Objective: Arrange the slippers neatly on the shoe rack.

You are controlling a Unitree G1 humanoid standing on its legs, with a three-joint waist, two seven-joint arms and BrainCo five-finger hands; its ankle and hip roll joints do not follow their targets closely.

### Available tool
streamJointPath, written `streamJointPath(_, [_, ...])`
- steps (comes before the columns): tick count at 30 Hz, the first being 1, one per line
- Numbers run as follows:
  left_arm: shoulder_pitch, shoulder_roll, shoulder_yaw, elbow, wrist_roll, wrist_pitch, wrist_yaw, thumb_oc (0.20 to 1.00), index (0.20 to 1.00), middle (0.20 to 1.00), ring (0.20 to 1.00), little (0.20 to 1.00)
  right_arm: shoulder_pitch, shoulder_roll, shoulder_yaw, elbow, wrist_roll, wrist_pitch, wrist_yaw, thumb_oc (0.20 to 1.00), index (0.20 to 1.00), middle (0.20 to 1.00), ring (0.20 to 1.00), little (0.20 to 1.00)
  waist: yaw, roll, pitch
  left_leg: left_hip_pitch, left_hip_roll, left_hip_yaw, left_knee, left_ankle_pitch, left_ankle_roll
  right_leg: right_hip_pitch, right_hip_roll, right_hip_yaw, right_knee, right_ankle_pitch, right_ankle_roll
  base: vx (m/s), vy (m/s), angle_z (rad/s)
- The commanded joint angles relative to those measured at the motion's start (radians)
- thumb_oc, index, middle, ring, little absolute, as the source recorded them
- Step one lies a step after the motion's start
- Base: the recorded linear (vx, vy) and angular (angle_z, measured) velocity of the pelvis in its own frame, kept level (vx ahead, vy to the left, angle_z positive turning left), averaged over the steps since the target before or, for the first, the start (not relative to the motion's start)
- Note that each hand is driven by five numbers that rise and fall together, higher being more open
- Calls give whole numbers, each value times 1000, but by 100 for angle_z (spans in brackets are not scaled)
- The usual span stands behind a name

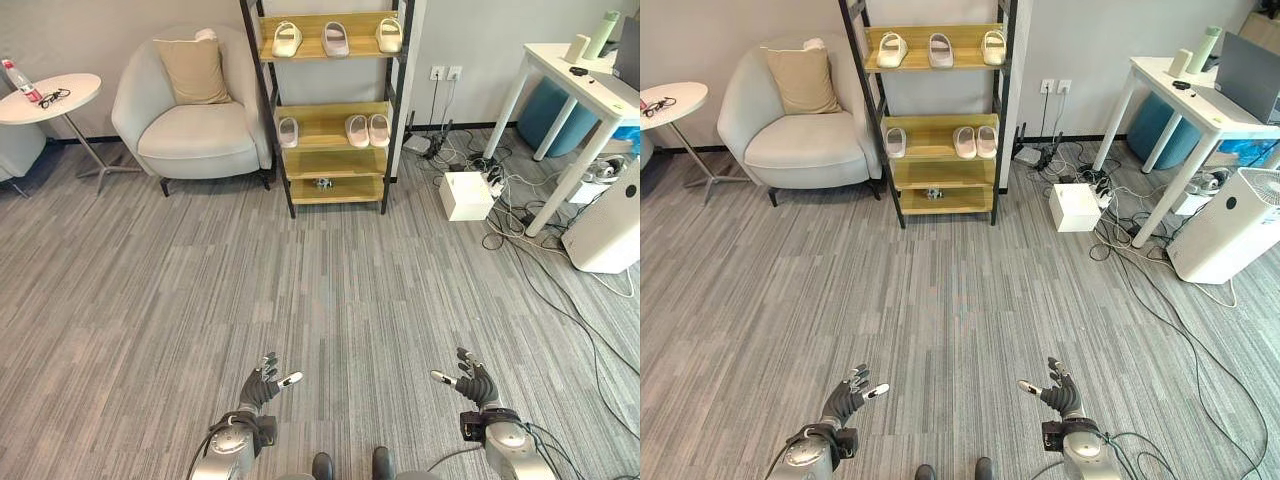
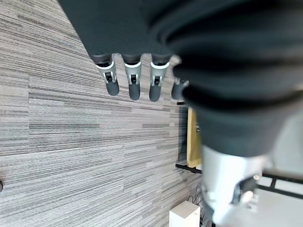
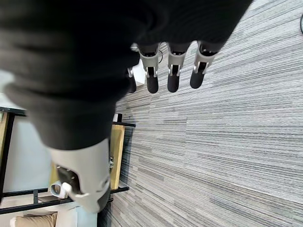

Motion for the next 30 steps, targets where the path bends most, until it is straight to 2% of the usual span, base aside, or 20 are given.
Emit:
streamJointPath(1, [-48,14,22,-9,-10,-55,6,1000,1000,1000,1000,1000,-34,-5,31,-25,-11,-25,-3,1000,1000,1000,1000,1000,-11,-27,-7,17,40,-28,-7,-111,-45,44,-78,9,2,-142,76,0,0,0])
streamJointPath(12, [-32,33,60,-78,-13,-67,38,1000,1000,1000,1000,1000,-29,-25,26,-85,-8,-25,-7,1000,1000,1000,1000,1000,3,-37,28,1,33,-27,-7,-109,-34,24,-88,17,2,-129,85,12,22,-4])
streamJointPath(17, [-29,45,97,-123,-33,-87,54,1000,1000,1000,1000,1000,-51,-35,5,-114,-10,-28,-22,1000,1000,1000,1000,1000,17,-52,53,-42,12,-34,38,-128,-14,6,-113,14,21,-127,97,11,96,0])
streamJointPath(18, [-37,55,108,-127,-33,-94,63,1000,1000,1000,1000,1000,-61,-40,-8,-124,-12,-31,-31,1000,1000,1000,1000,1000,19,-53,71,-66,7,-32,59,-137,-2,-57,-120,17,115,-138,106,-67,139,-9])
streamJointPath(19, [-43,60,121,-131,-29,-96,67,1000,1000,1000,1000,1000,-65,-37,-20,-125,-18,-30,-40,1000,1000,1000,1000,1000,20,-53,84,-78,3,-28,68,-144,6,-127,-124,18,222,-138,131,-62,173,-7])
streamJointPath(21, [-53,65,128,-126,-22,-95,69,1000,1000,1000,1000,1000,-67,-33,-33,-127,-21,-27,-38,1000,1000,1000,1000,1000,9,-49,104,-71,5,-25,68,-151,15,-181,-130,12,330,-118,164,40,109,-7])
streamJointPath(22, [-55,67,132,-125,-20,-94,68,1000,1000,1000,1000,1000,-64,-33,-39,-131,-22,-25,-38,1000,1000,1000,1000,1000,7,-43,106,-66,10,-26,62,-152,15,-211,-129,12,381,-122,164,281,61,-1])
streamJointPath(23, [-58,72,133,-128,-2,-93,66,1000,1000,1000,1000,1000,-52,-33,-61,-142,-19,-25,-43,1000,1000,1000,1000,1000,-7,-37,113,-11,14,-29,27,-171,7,-275,-136,-24,371,-112,148,355,0,-9])
streamJointPath(24, [-59,73,131,-136,0,-94,65,1000,1000,1000,1000,1000,-53,-37,-66,-142,-16,-27,-45,1000,1000,1000,1000,1000,-13,-37,118,12,14,-30,15,-179,2,-273,-137,-48,318,-101,141,529,-99,-10])
streamJointPath(25, [-65,73,129,-137,1,-94,64,1000,1000,1000,1000,1000,-51,-44,-72,-155,-14,-27,-51,1000,1000,1000,1000,1000,-27,-43,125,60,14,-30,0,-205,-10,-289,-134,-83,203,-65,133,535,-221,-18])
streamJointPath(26, [-80,69,130,-127,7,-95,73,1000,1000,1000,1000,1000,-46,-44,-77,-157,-13,-23,-56,1000,1000,1000,1000,1000,-45,-47,128,107,22,-36,-6,-237,-24,-320,-122,-104,106,-29,143,627,-306,0])
streamJointPath(27, [-89,67,133,-125,7,-101,74,1000,1000,1000,1000,1000,-30,-50,-86,-166,-19,-25,-58,1000,1000,1000,1000,1000,-59,-52,117,133,27,-46,-7,-262,-36,-317,-121,-99,64,-14,147,551,-314,9])
streamJointPath(29, [-83,61,135,-126,7,-106,79,1000,1000,1000,1000,1000,-9,-52,-92,-172,-18,-30,-53,1000,1000,1000,1000,1000,-69,-51,102,160,44,-46,-2,-276,-47,-298,-112,-98,82,-3,124,434,-309,40])
streamJointPath(30, [-78,51,142,-131,-6,-106,82,1000,1000,1000,1000,1000,0,-61,-95,-171,-11,-42,-44,1000,1000,1000,1000,1000,-74,-37,88,131,86,-39,141,-258,-76,-255,-80,-91,93,-31,91,365,-317,67])
